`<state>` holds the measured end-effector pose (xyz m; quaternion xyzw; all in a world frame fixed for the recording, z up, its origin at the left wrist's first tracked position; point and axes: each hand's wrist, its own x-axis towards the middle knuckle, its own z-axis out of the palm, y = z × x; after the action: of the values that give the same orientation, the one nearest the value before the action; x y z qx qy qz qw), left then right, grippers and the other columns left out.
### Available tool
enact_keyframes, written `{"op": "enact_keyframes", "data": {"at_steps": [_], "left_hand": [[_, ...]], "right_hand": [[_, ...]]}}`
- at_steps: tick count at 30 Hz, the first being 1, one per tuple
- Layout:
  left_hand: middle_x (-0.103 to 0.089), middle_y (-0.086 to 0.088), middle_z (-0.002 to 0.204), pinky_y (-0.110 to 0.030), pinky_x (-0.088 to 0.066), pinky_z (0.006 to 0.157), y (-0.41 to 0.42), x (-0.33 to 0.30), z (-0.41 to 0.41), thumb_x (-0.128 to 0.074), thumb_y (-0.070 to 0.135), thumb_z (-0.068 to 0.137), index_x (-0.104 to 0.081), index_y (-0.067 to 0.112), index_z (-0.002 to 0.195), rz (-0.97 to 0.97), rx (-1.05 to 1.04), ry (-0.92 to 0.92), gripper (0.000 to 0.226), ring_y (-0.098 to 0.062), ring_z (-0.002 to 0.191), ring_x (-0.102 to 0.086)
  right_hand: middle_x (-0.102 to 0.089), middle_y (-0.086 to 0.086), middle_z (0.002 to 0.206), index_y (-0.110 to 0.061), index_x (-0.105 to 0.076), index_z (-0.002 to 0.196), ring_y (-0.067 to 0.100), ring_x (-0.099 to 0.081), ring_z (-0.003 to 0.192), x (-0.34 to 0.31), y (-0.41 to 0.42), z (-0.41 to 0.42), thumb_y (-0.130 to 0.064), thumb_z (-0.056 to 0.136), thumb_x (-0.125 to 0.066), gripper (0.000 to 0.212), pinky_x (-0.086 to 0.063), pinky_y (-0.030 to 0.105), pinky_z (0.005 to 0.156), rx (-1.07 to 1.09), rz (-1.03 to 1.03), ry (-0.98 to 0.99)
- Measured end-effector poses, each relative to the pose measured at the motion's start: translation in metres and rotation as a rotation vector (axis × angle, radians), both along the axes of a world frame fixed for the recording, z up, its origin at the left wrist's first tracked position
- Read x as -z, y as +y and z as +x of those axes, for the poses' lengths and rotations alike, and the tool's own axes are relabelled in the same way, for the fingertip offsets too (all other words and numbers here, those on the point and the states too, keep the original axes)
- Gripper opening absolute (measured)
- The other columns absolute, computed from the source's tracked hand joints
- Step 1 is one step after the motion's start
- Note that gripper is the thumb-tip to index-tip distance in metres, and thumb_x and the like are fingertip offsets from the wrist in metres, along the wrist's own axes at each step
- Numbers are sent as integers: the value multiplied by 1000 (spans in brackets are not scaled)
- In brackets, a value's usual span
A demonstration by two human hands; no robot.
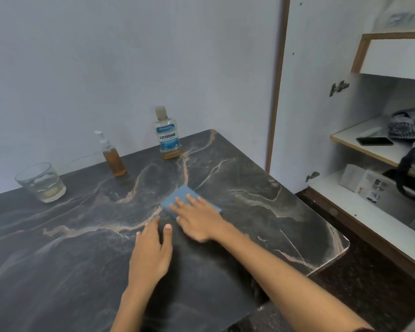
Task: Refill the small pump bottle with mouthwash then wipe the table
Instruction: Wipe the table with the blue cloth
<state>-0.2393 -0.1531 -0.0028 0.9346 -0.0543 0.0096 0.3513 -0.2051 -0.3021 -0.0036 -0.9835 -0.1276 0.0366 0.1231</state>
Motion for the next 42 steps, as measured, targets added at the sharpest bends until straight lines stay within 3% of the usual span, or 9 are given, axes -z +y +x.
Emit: {"op": "enact_keyframes", "data": {"at_steps": [3, 7, 13, 17, 24, 29, 31, 35, 42], "left_hand": [[-46, -6, 141, -44, -26, 113, 13, 3, 2, -38, 37, 98, -39, 11, 140, 34, -1, -16, 49, -27, 136, -34], [-47, -3, 140, -39, -23, 116, 15, 5, 5, -37, 37, 98, -40, 11, 139, 54, 21, -40, 48, -22, 135, -36], [-55, 1, 119, -38, -34, 106, 10, 1, 20, -37, 34, 99, -47, 14, 127, 71, 67, -92, 35, -19, 119, -46], [-39, -3, 146, -34, -16, 118, 19, 4, 29, -33, 36, 100, -38, 12, 140, 112, 57, -75, 47, -17, 139, -28], [-26, -5, 154, -31, -4, 117, 65, 6, 27, -31, 36, 100, -28, 9, 145, 150, -118, -72, 53, -16, 144, -16], [-24, -7, 155, -32, -5, 118, 94, 11, 9, -32, 36, 100, -27, 8, 146, 138, -180, -46, 54, -17, 145, -15], [-22, -6, 156, -31, -4, 118, 102, 14, 0, -31, 38, 99, -27, 9, 146, 131, -175, -53, 55, -16, 145, -14], [-20, -4, 156, -30, -3, 118, 121, 17, -10, -28, 40, 100, -26, 11, 147, 118, -191, -58, 56, -14, 145, -12], [-23, -8, 155, -33, -5, 118, 160, 12, -2, -29, 36, 101, -26, 7, 146, 162, -256, -69, 54, -19, 145, -14]], "right_hand": [[-11, -9, 156, -31, -15, 147, 15, -5, 143, 7, -13, -55, -39, 99, -21, 49, -4, 33, 113, -85, -13, -85], [-6, -15, 155, -38, -7, 147, 11, -5, 143, 7, -82, -90, -51, 96, -15, 53, -12, 29, 111, 191, -128, -163], [4, -4, 157, -30, 0, 148, 21, 5, 143, 5, -135, 0, -48, 97, -10, 55, 5, 42, 114, 477, -138, 3], [3, 2, 157, -23, -2, 149, 28, 5, 143, 4, -96, 82, -42, 98, -9, 54, 5, 45, 115, 541, -126, 31], [-3, 4, 157, -20, -4, 149, 28, 3, 143, 11, 79, 59, -38, 100, -12, 53, 4, 41, 115, -3, -108, -85], [-26, -5, 152, -28, -26, 145, 17, -17, 142, 13, 73, -56, -42, 96, -20, 51, -1, 34, 115, -321, -38, -169], [-39, -10, 144, -33, -38, 140, 14, -34, 135, 8, 46, -81, -45, 93, -24, 50, -26, 34, 110, -217, -111, -243], [-3, -11, 155, -34, -3, 147, 13, 0, 143, 3, -1, -48, -47, 98, -15, 52, 1, 28, 114, 61, -117, -97], [2, 4, 157, -21, -2, 149, 28, 3, 143, -2, 95, 71, -39, 99, -11, 53, 1, 42, 116, 251, -107, 12]]}}
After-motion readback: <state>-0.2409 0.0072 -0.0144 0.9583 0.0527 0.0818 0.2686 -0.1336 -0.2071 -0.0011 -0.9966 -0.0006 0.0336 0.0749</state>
